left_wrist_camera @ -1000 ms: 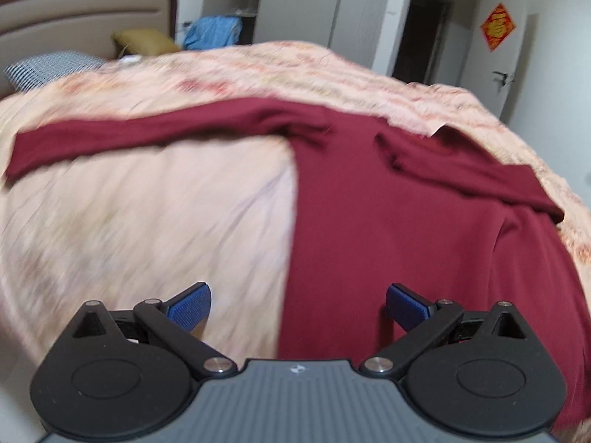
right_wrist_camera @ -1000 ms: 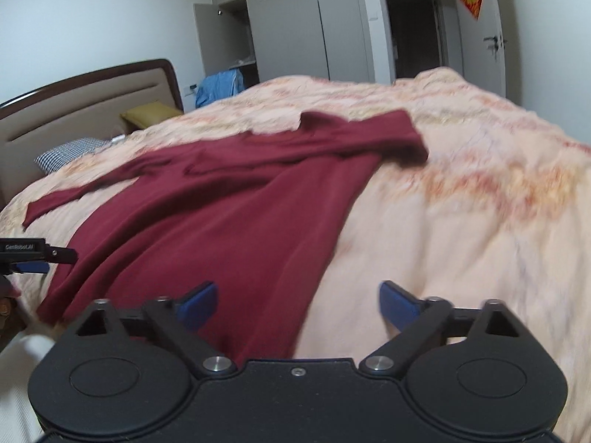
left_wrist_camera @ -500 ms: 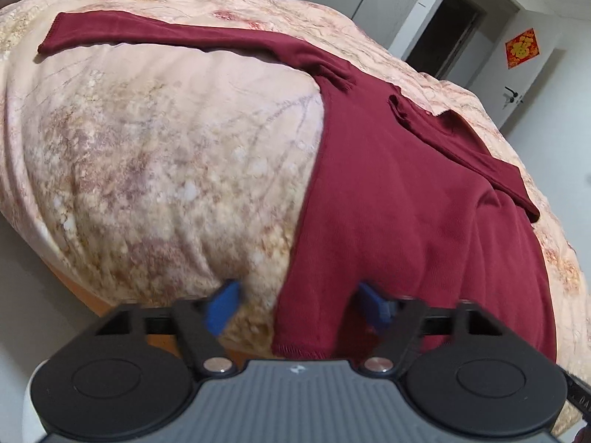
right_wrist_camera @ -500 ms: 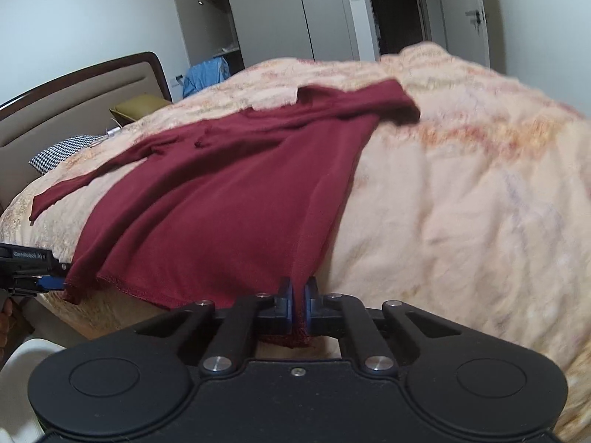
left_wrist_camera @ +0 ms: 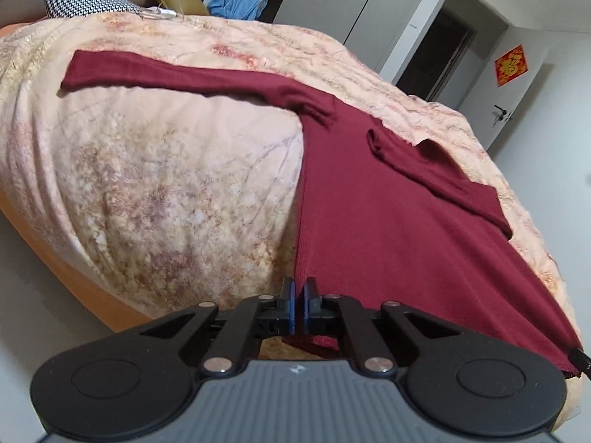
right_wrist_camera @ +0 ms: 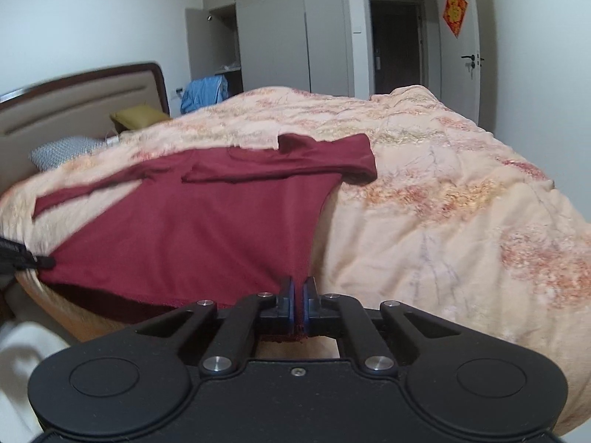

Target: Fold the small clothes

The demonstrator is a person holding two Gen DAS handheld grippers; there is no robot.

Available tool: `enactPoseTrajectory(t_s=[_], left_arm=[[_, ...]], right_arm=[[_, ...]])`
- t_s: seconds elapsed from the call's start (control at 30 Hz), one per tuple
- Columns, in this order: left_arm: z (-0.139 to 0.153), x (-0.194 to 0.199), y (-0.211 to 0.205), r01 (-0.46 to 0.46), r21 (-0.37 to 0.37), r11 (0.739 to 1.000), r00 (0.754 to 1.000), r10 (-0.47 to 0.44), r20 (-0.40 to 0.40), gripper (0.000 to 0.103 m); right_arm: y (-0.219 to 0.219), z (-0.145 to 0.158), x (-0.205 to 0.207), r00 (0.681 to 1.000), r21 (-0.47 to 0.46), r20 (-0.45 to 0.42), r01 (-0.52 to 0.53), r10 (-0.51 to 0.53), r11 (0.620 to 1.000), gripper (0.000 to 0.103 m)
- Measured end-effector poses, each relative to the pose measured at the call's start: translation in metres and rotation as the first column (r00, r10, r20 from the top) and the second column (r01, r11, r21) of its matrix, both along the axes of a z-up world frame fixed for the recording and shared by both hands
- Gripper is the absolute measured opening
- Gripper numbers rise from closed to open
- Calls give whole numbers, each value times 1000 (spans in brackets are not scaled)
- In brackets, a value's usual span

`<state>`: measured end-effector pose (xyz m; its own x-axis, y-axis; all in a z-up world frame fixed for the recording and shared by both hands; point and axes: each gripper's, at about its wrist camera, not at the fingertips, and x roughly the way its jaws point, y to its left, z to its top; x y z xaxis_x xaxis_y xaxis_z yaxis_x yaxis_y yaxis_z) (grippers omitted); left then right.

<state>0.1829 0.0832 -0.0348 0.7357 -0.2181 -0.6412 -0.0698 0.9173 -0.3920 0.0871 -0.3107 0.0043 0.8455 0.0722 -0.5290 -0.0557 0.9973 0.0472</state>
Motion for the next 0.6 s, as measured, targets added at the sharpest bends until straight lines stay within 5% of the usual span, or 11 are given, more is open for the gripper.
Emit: enactPoseTrajectory(t_s=[0.23, 0.33, 0.4, 0.47, 0.6], left_arm=[[-18, 1, -9, 17, 26, 1000, 999, -17, -35, 4], [-22, 3, -7, 22, 5, 1000, 999, -22, -41, 9], [-23, 5, -3, 14, -1, 1000, 999, -14, -44, 23], [-23, 7, 2, -5, -5, 1000, 999, 4, -37, 56], [-22, 16, 16, -61, 0, 998, 998, 61, -24, 77]], right_arm=[[10, -30, 9, 998, -27, -64, -6, 4, 1000, 6], [10, -34, 11, 998, -37, -61, -19, 17, 999, 20], [8, -37, 14, 998, -25, -57, -12, 11, 1000, 35], [7, -38, 19, 998, -12, -56, 0, -1, 1000, 47], [8, -39, 32, 1000, -6, -25, 13, -13, 1000, 81]])
